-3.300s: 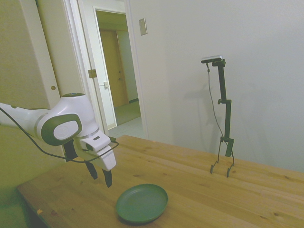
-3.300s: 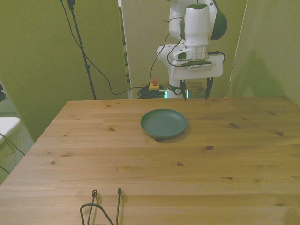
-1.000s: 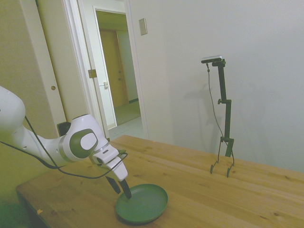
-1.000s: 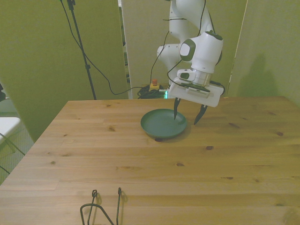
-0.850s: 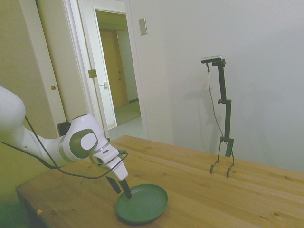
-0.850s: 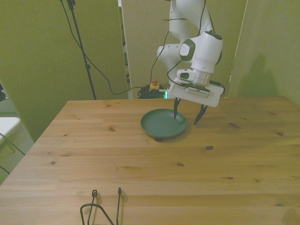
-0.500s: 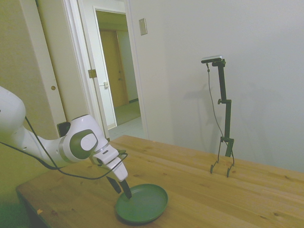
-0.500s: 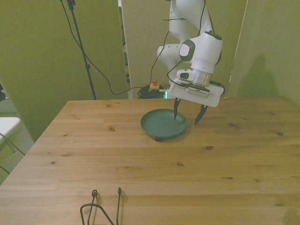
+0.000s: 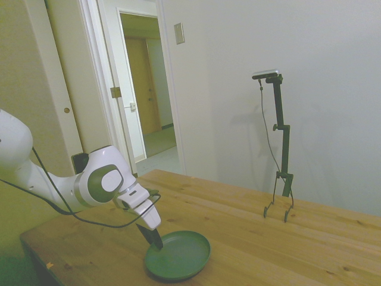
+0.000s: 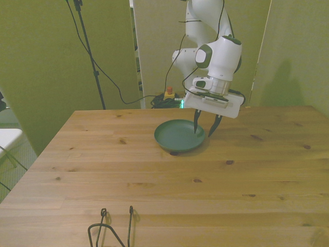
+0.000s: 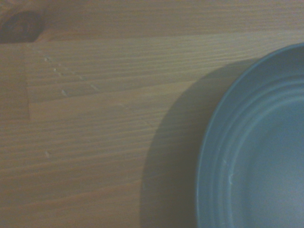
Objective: Load the plate
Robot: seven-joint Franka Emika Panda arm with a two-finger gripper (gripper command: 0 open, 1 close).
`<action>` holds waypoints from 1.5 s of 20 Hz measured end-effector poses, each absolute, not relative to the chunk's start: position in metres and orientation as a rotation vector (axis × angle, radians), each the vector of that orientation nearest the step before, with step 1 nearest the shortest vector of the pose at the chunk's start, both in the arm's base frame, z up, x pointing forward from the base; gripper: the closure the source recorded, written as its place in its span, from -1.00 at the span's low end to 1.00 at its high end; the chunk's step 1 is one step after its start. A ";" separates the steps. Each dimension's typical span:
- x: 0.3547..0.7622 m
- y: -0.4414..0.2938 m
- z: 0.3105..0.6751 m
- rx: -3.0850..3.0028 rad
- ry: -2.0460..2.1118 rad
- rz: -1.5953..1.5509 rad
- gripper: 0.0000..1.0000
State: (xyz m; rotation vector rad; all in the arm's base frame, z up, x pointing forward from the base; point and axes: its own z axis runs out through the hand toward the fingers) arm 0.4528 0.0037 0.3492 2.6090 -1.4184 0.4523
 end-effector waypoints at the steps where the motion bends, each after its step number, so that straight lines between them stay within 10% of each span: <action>1: 0.453 0.004 0.349 2.609 -1.419 0.452 1.00; 18: 0.456 0.003 0.354 2.628 -1.506 0.452 1.00; 30: 0.488 0.025 0.424 2.693 -1.690 0.487 1.00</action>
